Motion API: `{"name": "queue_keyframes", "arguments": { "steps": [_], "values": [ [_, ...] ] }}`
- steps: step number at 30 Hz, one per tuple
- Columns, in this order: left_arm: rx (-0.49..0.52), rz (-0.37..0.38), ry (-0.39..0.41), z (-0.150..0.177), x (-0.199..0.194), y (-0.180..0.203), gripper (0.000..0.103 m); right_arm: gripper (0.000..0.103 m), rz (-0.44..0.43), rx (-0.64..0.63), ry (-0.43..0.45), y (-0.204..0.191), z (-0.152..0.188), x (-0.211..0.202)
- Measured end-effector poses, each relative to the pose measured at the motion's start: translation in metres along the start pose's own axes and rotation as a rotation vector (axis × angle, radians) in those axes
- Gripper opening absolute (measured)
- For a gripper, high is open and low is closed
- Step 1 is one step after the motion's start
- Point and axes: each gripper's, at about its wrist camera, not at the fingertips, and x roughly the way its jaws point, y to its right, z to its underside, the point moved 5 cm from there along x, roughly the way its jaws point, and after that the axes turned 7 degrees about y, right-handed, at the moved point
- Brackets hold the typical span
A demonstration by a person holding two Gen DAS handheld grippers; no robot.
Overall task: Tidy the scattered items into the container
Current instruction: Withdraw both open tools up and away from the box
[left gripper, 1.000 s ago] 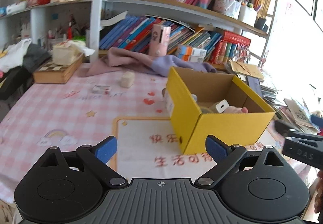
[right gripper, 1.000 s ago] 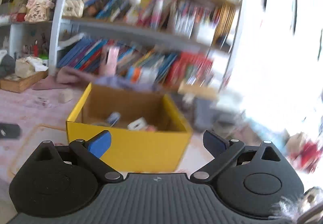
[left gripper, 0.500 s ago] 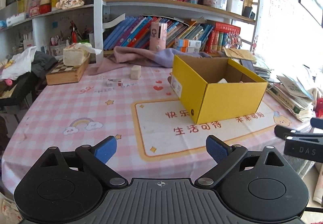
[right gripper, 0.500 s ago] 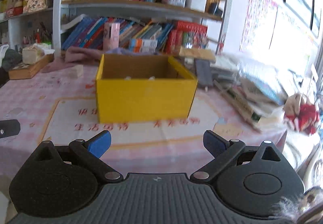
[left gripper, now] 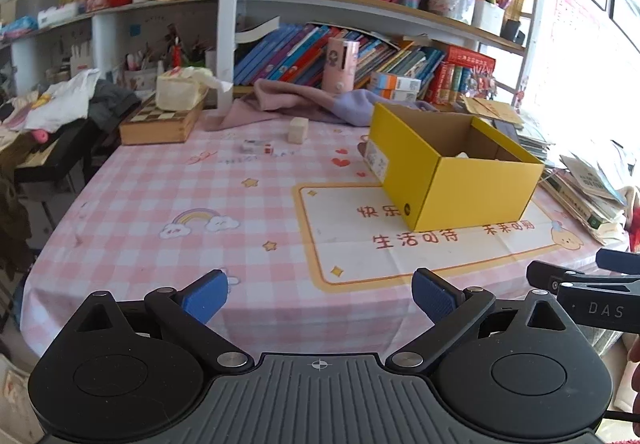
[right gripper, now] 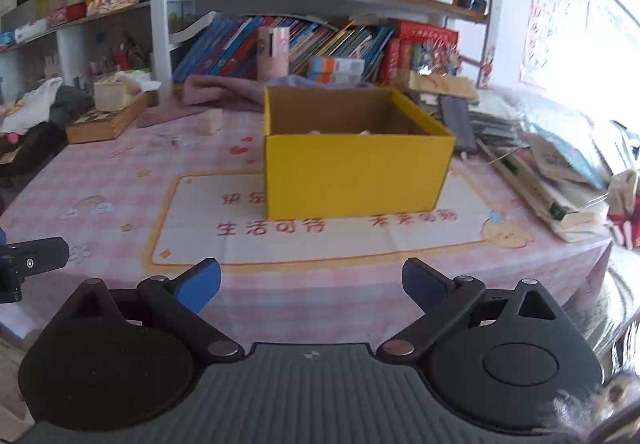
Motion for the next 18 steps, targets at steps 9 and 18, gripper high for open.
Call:
{"name": "queue_keyframes", "arguments": {
  "steps": [9,18],
  "values": [
    [-0.027,-0.049,-0.007,0.004,-0.007,-0.02,0.101,0.097,-0.091,-0.019,-0.033,-0.026,0.001,0.008],
    [-0.049,-0.079,-0.036,0.008,-0.005,-0.037,0.101,0.093,-0.161,-0.051,-0.032,-0.048,0.0,0.01]
  ]
}}
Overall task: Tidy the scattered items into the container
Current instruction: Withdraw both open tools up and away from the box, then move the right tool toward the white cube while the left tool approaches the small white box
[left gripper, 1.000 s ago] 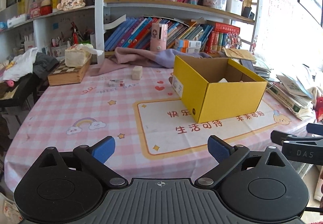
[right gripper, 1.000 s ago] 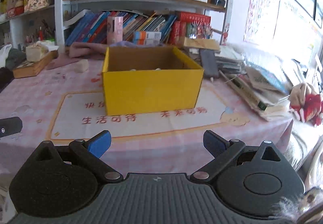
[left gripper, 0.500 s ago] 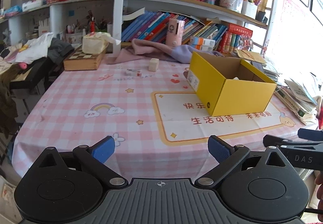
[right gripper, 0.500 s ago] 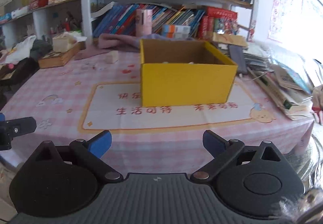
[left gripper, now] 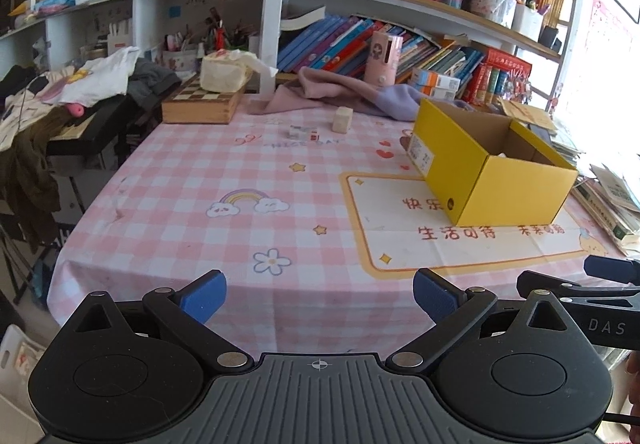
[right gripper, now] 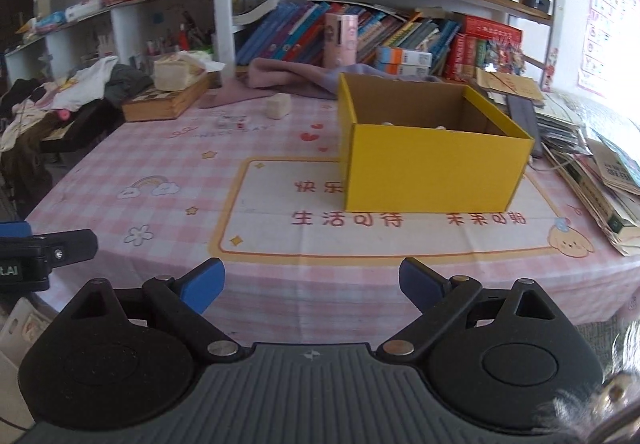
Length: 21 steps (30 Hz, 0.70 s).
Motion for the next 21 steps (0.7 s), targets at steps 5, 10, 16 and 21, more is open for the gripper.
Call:
{"name": "queue_keyframes", "arguments": {
  "steps": [5,10,16,21],
  "values": [
    [0.014,0.001,-0.007,-0.001,-0.001,-0.006,0.101,0.09,-0.02,-0.022,0.012,-0.012,-0.005,0.003],
    [-0.017,-0.021,0.005,-0.003,-0.001,-0.016,0.101,0.09,-0.034,-0.062,0.018,-0.023,-0.009,0.006],
    [-0.043,-0.014,-0.021,0.001,0.002,-0.023,0.101,0.09,-0.068,-0.135,0.01,-0.04,-0.011,0.007],
    [-0.061,-0.024,-0.022,0.003,0.0,-0.031,0.101,0.089,-0.089,-0.159,-0.004,-0.051,-0.011,0.01]
  ]
}}
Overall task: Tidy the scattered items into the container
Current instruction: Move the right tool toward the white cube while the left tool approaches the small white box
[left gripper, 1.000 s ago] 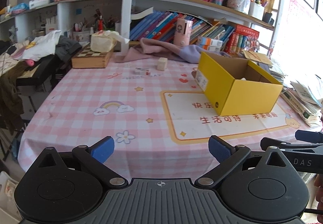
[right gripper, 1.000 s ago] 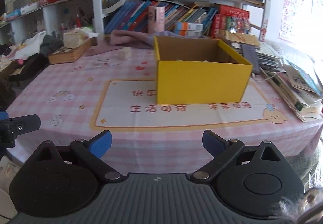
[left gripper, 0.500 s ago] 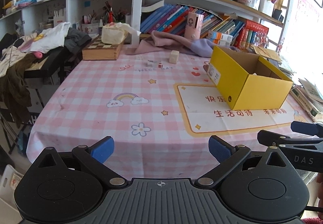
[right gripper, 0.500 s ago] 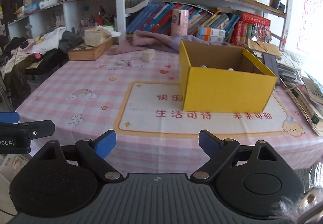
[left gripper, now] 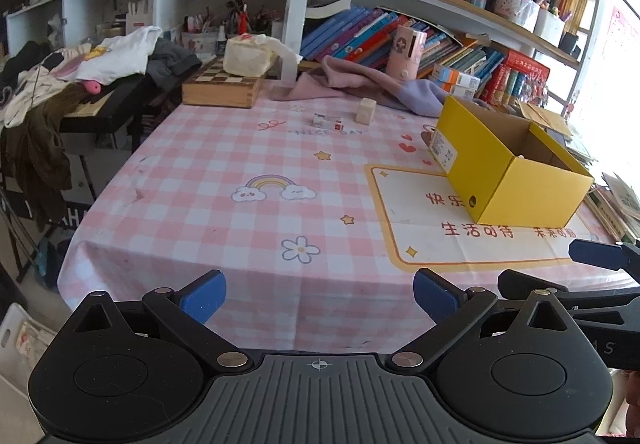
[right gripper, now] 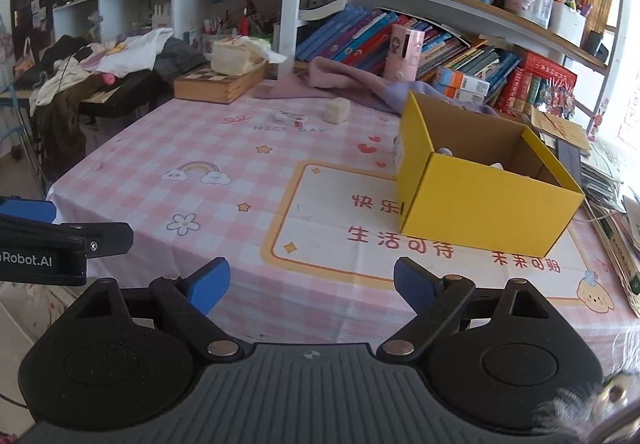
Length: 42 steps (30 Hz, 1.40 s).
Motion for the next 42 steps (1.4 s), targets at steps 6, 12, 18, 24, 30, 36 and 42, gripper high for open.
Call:
{"name": "queue_keyframes", "arguments": {
  "steps": [6,12,18,24,30,36,42],
  "values": [
    [-0.013,0.001,0.006,-0.002,-0.002,-0.005,0.101,0.082,-0.005,0.001,-0.027,-0.004,-0.003,0.004],
    [-0.013,0.016,0.0,-0.001,0.001,-0.004,0.101,0.08,-0.016,-0.026,-0.028,-0.009,-0.003,0.005],
    [-0.001,0.024,0.015,-0.004,0.002,-0.004,0.101,0.08,-0.017,-0.008,-0.02,-0.008,-0.005,0.01],
    [-0.001,0.016,0.012,-0.008,0.01,-0.006,0.101,0.076,-0.031,-0.013,-0.02,-0.01,-0.01,0.021],
    [0.006,0.004,-0.014,-0.01,0.026,-0.005,0.101,0.07,-0.045,-0.004,-0.044,-0.005,-0.012,0.043],
    [0.016,-0.003,-0.023,-0.021,0.05,-0.005,0.101,0.067,-0.066,0.005,-0.06,0.002,-0.019,0.073],
    [0.041,-0.006,-0.033,-0.04,0.083,0.0,0.101,0.066,-0.06,0.022,-0.062,0.015,-0.04,0.109]
  ]
}}
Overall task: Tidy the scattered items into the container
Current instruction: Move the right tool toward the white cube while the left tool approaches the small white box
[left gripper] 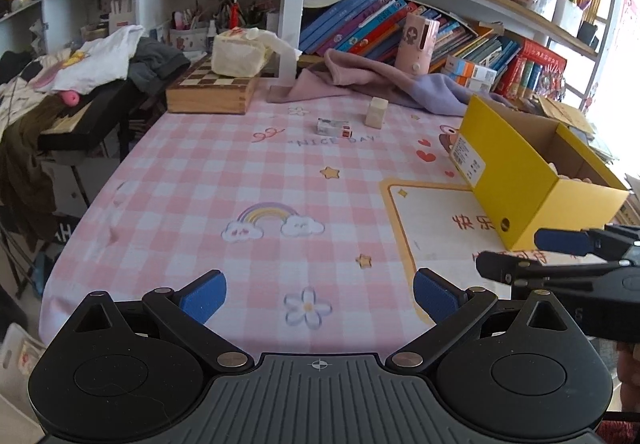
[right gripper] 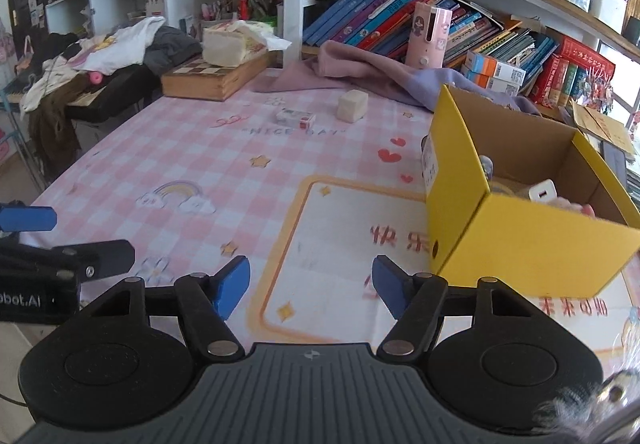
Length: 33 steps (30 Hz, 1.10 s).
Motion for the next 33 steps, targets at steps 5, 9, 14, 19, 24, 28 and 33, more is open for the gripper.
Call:
{"name": "queue_keyframes", "arguments": {
  "steps": [5,9,14,19,24,28,33],
  "values": [
    [0.01,-0.005,0.011,-0.022,0.029,0.003,0.101,0.066,0.0,0.015,-0.006,0.015,-0.023,0.031],
    [0.022,-0.015,0.011,-0.039,0.053,0.003,0.101,0.066,0.002,0.072,-0.012,0.029,-0.044,0.058],
    [0.039,-0.035,0.02,-0.06,0.08,0.003,0.101,0.066,0.014,0.124,0.001,0.043,-0.074,0.091],
    [0.083,-0.049,0.03,-0.08,0.109,0.004,0.101,0.066,0.006,0.19,0.011,0.054,-0.106,0.122],
    [0.1,-0.055,0.032,-0.099,0.139,0.006,0.101,0.066,0.013,0.208,0.047,0.062,-0.141,0.152],
    [0.115,-0.062,0.038,-0.11,0.165,0.009,0.101,0.066,0.027,0.223,0.041,0.07,-0.157,0.179],
    [0.14,-0.063,0.024,-0.119,0.202,0.012,0.101,0.066,0.066,0.287,-0.011,0.092,-0.161,0.214]
  ]
}}
